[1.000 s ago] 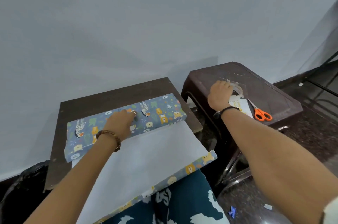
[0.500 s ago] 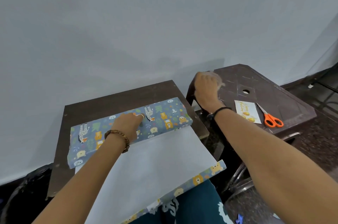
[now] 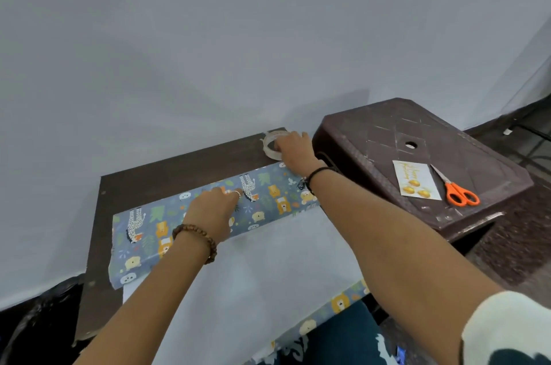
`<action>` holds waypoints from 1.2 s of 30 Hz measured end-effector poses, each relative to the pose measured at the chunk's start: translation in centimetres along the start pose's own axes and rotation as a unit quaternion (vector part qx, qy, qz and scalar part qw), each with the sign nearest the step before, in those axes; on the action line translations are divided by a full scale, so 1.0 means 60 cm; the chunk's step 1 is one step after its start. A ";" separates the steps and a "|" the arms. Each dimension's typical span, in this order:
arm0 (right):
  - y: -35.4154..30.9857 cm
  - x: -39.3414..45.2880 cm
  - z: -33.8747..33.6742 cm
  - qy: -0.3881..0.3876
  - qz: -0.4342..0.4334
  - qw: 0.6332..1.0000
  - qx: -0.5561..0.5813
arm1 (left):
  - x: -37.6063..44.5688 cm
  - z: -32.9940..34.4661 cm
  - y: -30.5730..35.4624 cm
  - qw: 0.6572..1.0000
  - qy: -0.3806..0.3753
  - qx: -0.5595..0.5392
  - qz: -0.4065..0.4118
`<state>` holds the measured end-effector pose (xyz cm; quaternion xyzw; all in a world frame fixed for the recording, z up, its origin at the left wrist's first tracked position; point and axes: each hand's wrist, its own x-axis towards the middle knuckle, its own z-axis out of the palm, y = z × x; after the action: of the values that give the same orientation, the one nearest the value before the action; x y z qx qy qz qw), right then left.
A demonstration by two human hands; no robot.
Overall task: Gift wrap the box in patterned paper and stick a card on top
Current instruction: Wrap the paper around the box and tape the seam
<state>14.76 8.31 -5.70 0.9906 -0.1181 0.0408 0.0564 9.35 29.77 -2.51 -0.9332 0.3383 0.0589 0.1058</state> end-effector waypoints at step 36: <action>0.280 -0.199 -0.076 -0.099 0.257 0.925 -0.263 | -0.005 -0.013 0.015 0.997 -0.030 0.069 -0.017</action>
<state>-1.12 -4.62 -0.58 0.8748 -0.3802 -0.0769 0.2903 8.61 29.11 -1.87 -0.9271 0.3224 0.0622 0.1807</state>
